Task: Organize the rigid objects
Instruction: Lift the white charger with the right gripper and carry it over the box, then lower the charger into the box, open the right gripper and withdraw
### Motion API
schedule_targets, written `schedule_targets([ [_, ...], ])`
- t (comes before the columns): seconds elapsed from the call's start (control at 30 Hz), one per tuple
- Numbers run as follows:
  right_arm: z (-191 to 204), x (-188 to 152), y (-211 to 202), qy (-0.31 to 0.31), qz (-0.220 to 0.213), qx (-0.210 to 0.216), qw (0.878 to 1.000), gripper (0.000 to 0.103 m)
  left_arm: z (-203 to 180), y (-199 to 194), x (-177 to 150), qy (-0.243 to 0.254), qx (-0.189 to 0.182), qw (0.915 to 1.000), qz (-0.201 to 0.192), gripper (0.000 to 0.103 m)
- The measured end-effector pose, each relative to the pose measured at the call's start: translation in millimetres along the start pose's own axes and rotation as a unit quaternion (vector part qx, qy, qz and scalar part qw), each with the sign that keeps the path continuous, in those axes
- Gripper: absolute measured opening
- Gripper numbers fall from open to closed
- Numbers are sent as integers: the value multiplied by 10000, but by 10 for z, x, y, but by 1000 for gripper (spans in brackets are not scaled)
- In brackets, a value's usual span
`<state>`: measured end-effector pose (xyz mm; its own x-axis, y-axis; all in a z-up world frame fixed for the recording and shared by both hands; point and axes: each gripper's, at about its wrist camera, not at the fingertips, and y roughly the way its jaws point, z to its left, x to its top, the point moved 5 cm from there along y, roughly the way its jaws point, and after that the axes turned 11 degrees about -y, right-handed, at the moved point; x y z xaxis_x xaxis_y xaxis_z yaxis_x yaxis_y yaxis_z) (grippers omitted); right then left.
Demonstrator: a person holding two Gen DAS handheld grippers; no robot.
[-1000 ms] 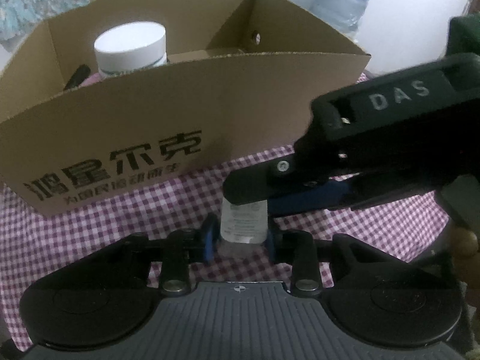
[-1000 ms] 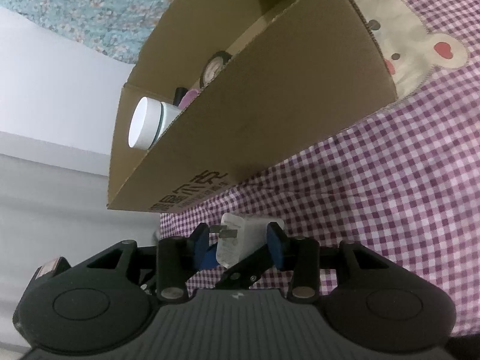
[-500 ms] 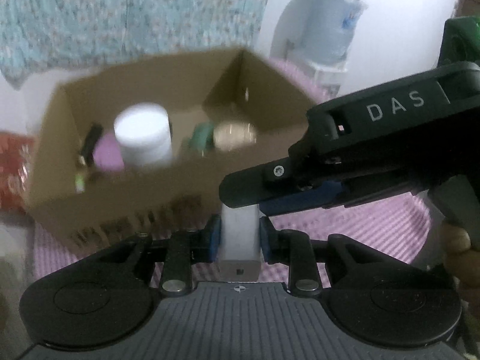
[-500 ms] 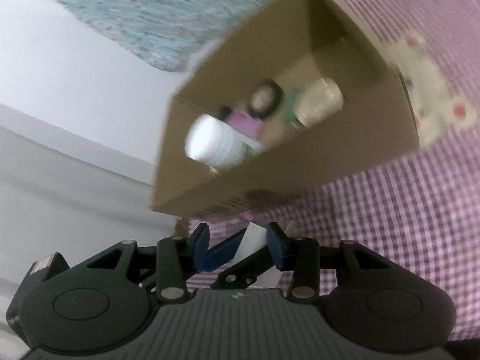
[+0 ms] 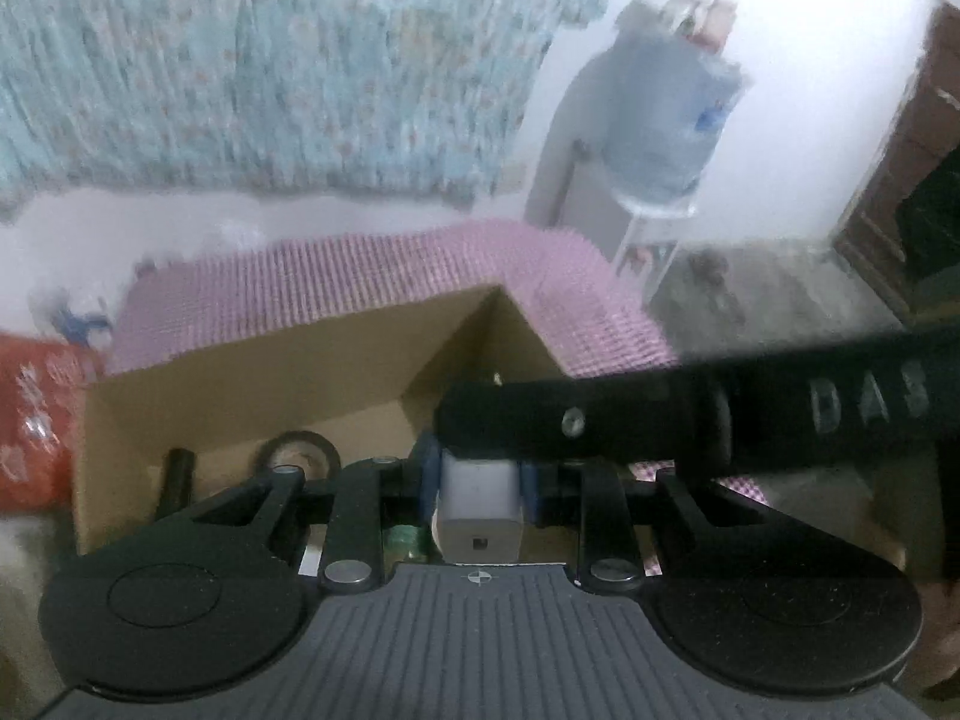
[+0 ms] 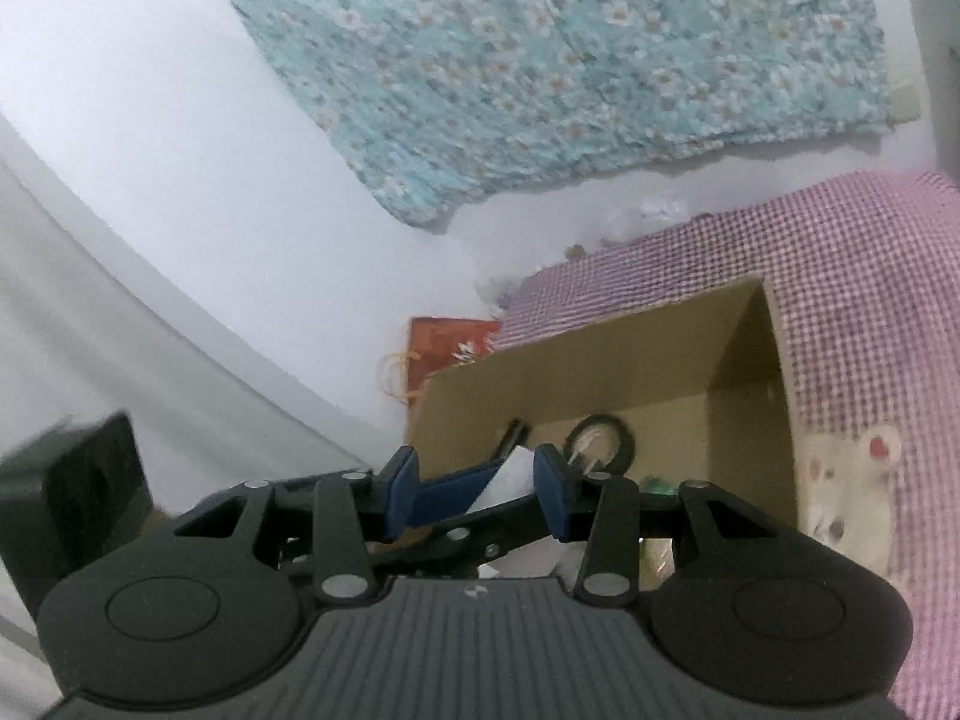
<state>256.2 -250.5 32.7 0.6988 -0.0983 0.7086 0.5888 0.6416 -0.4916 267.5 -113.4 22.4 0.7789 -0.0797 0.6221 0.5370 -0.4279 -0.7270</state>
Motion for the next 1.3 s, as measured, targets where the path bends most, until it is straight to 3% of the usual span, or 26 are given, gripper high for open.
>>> schedule_targets([
  [0.23, -537, 241, 683, 231, 743, 28, 9970, 45, 140, 771, 232, -100, 421, 9945, 949, 26],
  [0.4, -846, 276, 949, 400, 910, -124, 9950, 45, 315, 1140, 345, -327, 756, 9872, 1364, 26],
  [0.8, -1311, 380, 493, 889, 40, -116, 9960, 45, 452, 1612, 416, -1046, 1130, 9740, 1661, 26],
  [0.97, -1343, 323, 304, 968, -167, -137, 9951, 45, 385, 1741, 393, -1027, 1245, 9727, 1669, 27],
  [1.13, -1355, 236, 192, 1051, -258, -100, 9941, 45, 237, 1733, 332, -1030, 935, 9747, 1750, 29],
  [1.23, -1383, 200, 88, 1172, -386, -44, 9924, 45, 177, 1709, 295, -1237, 646, 9738, 1798, 37],
  [1.3, -1399, 174, -9, 1244, -509, -6, 9909, 45, 144, 1674, 305, -1299, 564, 9746, 1734, 52],
])
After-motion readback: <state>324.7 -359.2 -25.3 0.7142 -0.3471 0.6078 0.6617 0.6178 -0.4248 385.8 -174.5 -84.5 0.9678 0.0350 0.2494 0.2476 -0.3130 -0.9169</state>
